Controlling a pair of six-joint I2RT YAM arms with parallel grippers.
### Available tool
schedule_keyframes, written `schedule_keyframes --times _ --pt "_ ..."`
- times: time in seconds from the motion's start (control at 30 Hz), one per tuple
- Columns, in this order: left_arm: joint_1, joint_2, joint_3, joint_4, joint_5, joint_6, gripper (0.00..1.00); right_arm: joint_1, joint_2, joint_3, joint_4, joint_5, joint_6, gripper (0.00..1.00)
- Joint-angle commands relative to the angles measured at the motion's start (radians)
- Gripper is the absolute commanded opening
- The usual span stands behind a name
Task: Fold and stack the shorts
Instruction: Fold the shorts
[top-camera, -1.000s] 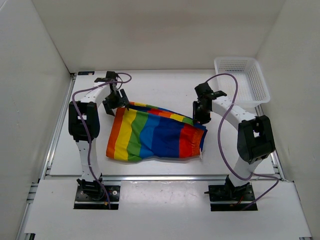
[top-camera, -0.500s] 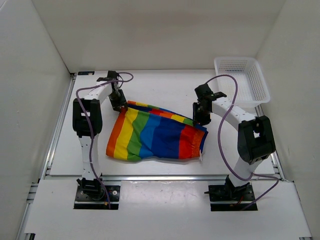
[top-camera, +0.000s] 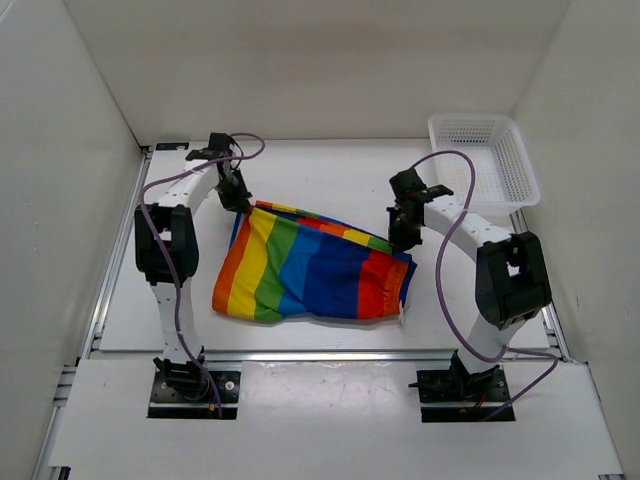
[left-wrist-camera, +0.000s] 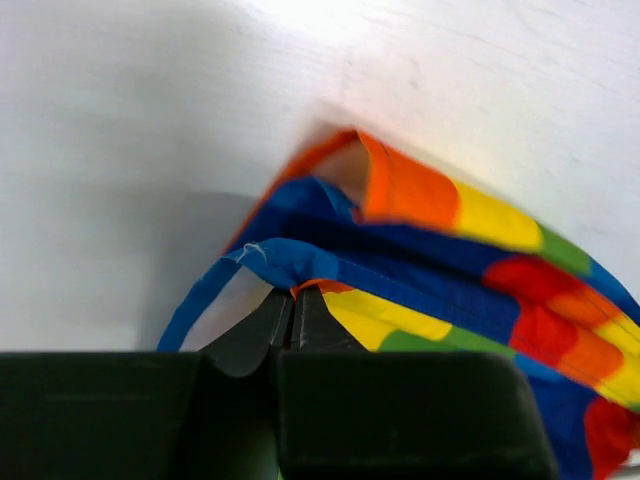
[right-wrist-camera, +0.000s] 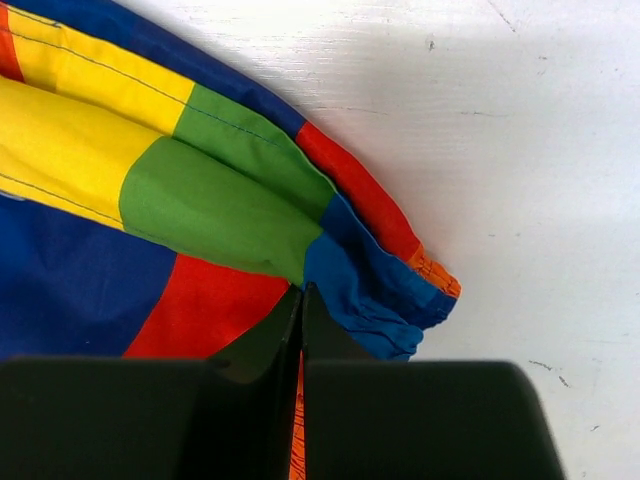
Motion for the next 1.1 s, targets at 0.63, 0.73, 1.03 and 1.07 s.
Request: schedule_keyframes --times 0.63,0.73,1.03,1.07 --pt "-0.127 0.135 0.595 -0.176 0.035 -0.025 0.30 -0.057 -0.111 0.033 -0.068 0.294 0.095 0.26" --pt "-0.127 0.219 0.671 -0.271 -0.012 -0.025 0.25 -0.057 -0.059 0.082 -0.039 0.307 0.059 0.44" --pt "-0.090 -0.149 0.188 -0.115 -0.088 -0.072 0.10 -0.035 -0.032 0.121 -0.035 0.253 0.059 0.52" --pt "-0.090 -0.172 0.159 -0.115 -0.112 -0.072 0.10 -0.035 -0.032 0.106 -0.035 0.253 0.059 0.52"
